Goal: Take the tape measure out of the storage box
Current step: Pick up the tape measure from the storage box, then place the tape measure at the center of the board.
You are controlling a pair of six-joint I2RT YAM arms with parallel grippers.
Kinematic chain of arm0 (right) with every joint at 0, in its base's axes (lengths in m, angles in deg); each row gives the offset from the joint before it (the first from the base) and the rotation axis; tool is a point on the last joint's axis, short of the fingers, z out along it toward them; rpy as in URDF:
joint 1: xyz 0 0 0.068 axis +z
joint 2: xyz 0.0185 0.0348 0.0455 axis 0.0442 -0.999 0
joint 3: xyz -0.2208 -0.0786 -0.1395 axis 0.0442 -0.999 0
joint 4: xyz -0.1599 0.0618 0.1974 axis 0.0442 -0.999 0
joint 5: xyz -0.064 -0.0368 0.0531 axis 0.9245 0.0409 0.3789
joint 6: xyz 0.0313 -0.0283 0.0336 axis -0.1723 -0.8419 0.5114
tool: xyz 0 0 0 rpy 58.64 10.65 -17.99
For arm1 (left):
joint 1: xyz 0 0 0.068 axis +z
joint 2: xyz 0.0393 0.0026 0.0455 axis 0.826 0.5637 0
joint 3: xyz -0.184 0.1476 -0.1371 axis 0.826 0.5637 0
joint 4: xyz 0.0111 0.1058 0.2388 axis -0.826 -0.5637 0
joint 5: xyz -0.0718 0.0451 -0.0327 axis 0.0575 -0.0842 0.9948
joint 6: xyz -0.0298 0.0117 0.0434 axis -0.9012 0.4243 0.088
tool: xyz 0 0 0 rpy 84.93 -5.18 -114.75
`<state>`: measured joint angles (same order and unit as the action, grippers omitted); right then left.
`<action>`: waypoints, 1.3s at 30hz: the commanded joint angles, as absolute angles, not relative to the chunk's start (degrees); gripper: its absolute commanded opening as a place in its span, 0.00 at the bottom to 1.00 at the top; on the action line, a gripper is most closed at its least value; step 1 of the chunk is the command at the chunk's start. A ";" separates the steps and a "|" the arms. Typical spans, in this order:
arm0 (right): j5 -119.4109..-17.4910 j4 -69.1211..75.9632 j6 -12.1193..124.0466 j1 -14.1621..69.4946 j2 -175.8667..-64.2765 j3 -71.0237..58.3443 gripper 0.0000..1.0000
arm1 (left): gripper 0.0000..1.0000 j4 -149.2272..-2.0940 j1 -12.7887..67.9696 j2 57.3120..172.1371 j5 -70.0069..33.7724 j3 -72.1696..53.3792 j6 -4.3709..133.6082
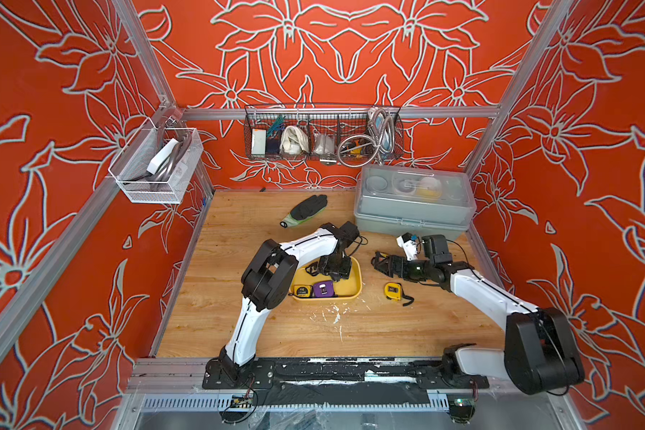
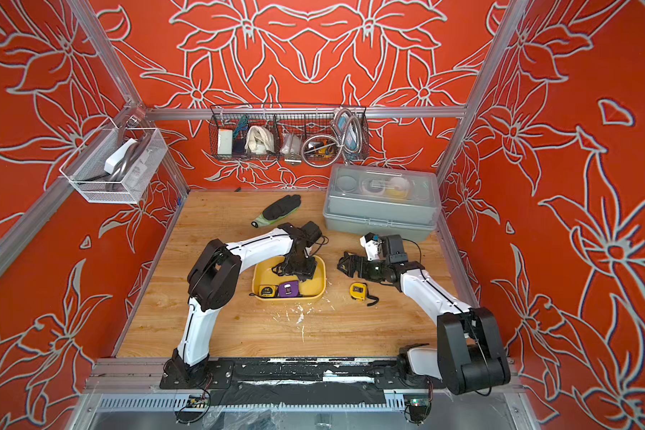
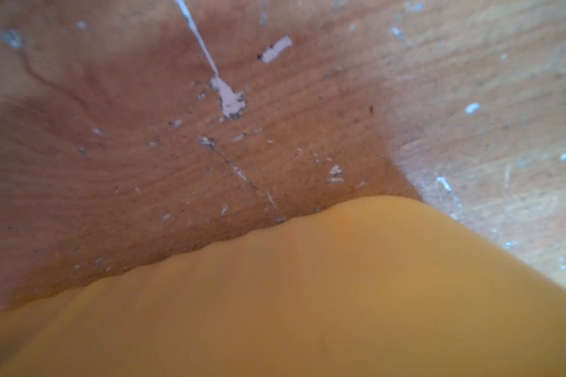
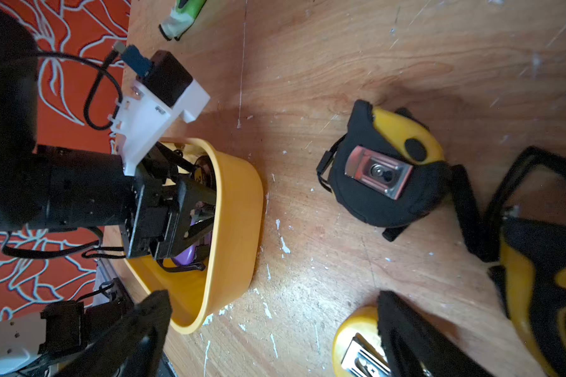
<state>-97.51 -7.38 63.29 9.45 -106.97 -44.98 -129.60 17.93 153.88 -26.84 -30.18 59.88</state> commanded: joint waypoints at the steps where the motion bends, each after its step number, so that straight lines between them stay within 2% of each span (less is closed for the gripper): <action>1: -104.95 -2.63 64.00 9.68 -108.12 -47.40 1.00 | 0.58 -128.35 18.42 151.72 -24.99 -27.80 61.90; 9: -114.08 6.43 72.13 9.79 -112.67 -46.37 1.00 | 0.56 -130.93 18.29 142.09 -22.60 -23.90 69.76; 14: -118.42 0.01 70.35 10.94 -115.84 -39.81 1.00 | 0.56 -132.38 18.25 137.13 -22.30 -22.27 73.53; 20: -122.63 0.17 73.67 14.22 -118.48 -35.61 1.00 | 0.56 -133.02 17.57 132.44 -19.15 -21.68 77.23; 24: -123.12 -2.54 73.16 17.24 -120.70 -33.44 0.94 | 0.56 -132.99 17.37 131.25 -17.46 -21.89 78.47; 35: -123.60 7.48 80.81 23.38 -123.88 -33.20 0.85 | 0.56 -131.71 15.49 129.46 -13.78 -22.49 79.56; 39: -124.11 8.71 82.12 25.08 -125.02 -32.88 0.77 | 0.56 -131.27 14.92 129.73 -14.70 -22.78 79.55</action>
<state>-122.21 6.09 80.12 23.66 -123.83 -34.10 -132.51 15.37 131.24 -15.30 -22.20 78.90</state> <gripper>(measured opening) 0.782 0.682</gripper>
